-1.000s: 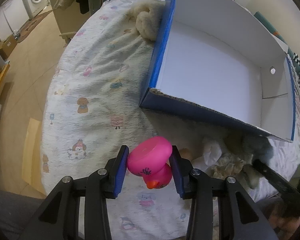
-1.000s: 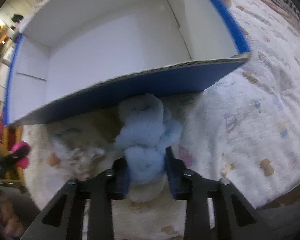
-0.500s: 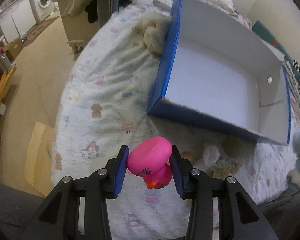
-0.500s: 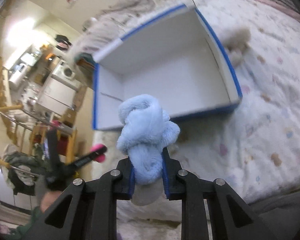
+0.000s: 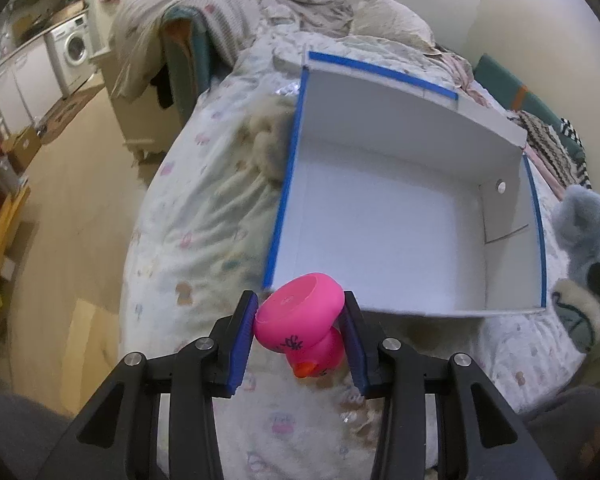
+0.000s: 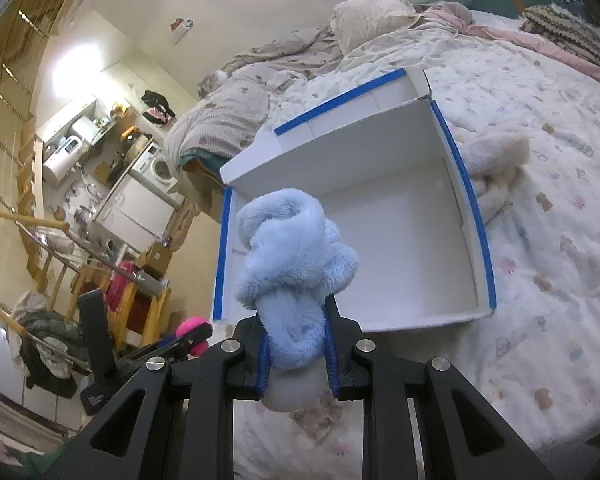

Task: Organize soft objects
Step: 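Lift the duck with the left tool while the right tool carries the sock bundle over the box, then open the left tool to drop the duck while the right tool releases the sock bundle into the box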

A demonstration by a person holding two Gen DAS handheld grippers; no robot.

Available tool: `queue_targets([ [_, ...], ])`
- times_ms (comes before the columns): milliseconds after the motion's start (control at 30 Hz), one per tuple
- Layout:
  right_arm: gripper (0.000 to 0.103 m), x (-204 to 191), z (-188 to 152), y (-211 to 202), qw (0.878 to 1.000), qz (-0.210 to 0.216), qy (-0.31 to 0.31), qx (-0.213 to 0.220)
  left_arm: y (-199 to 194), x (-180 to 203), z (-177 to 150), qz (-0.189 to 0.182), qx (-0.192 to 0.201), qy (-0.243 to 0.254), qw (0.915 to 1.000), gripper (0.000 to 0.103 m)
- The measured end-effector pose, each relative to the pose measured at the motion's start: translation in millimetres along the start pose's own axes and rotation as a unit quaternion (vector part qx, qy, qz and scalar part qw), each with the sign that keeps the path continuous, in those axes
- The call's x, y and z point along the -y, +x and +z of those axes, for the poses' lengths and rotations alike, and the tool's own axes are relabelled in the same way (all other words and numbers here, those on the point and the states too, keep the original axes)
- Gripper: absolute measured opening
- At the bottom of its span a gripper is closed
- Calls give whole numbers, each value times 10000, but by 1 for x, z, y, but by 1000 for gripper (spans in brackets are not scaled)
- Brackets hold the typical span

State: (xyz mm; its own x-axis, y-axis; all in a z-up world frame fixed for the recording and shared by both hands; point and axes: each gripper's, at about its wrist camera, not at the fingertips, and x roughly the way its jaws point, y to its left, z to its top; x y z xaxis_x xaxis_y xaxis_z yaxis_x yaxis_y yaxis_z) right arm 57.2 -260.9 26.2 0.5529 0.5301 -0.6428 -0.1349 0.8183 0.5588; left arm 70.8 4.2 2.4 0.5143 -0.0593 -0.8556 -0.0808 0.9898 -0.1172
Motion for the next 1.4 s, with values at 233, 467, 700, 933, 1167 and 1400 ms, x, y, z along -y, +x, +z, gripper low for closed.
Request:
queue_targets([
  [233,24,19,16,27,9993,-331,130,-78,16,23,36,-20,29,346,9994,38],
  [467,24,39,27,63,9977,-511,369,-260,48,42,56,-65,-62,614,9981,38],
  [700,24,35,37,96,9968,-663,268,-357,79,58,55,-82,-85,857,9963,38],
  [933,24,32,29,136,9923,-1040,-62,-669,99,53,55,-204,-165,610,9978,38],
  [1167,24,33,23,157,9893,-1126,-166,-908,107,60,49,-35,45,1050,9945,38],
  [1400,24,38,19,167,9862,-1236,-115,-1097,106,66,49,-177,122,1133,9933,38],
])
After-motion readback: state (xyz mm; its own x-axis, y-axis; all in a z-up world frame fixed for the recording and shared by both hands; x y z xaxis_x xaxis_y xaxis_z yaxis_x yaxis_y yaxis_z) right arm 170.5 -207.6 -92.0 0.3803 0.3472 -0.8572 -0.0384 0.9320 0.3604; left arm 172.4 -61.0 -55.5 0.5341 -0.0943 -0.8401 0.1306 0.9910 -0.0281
